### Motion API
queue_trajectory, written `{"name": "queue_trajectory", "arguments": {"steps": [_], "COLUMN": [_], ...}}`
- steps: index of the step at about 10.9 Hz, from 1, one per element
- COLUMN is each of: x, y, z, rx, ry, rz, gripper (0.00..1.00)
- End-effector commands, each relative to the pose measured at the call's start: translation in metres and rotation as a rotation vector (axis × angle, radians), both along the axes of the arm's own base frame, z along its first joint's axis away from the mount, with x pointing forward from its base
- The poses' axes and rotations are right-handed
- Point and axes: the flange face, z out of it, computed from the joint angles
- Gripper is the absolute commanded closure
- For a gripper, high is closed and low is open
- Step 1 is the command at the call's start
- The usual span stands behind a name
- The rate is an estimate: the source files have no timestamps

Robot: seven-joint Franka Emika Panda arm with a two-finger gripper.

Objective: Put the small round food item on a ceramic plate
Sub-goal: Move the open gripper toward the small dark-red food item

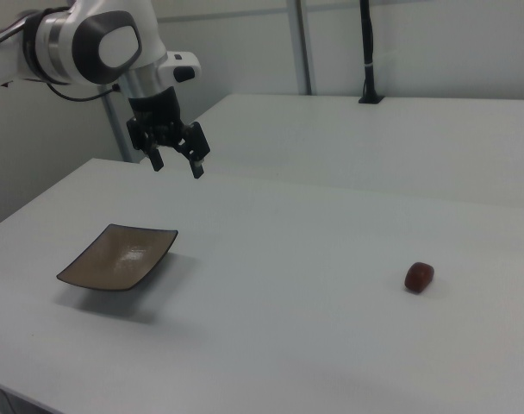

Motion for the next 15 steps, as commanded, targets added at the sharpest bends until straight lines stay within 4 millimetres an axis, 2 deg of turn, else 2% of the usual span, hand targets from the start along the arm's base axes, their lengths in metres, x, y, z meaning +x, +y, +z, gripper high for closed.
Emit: {"name": "queue_trajectory", "arguments": {"steps": [1, 11, 15], "x": [-0.001, -0.003, 0.003], "y": [-0.006, -0.011, -0.037], "z": [0.002, -0.006, -0.003], "rx": [0.024, 0.029, 0.021], "ry": [0.004, 0.042, 0.016], "rz": [0.007, 0.043, 0.008], "gripper": [0.0, 0.0, 0.0]}}
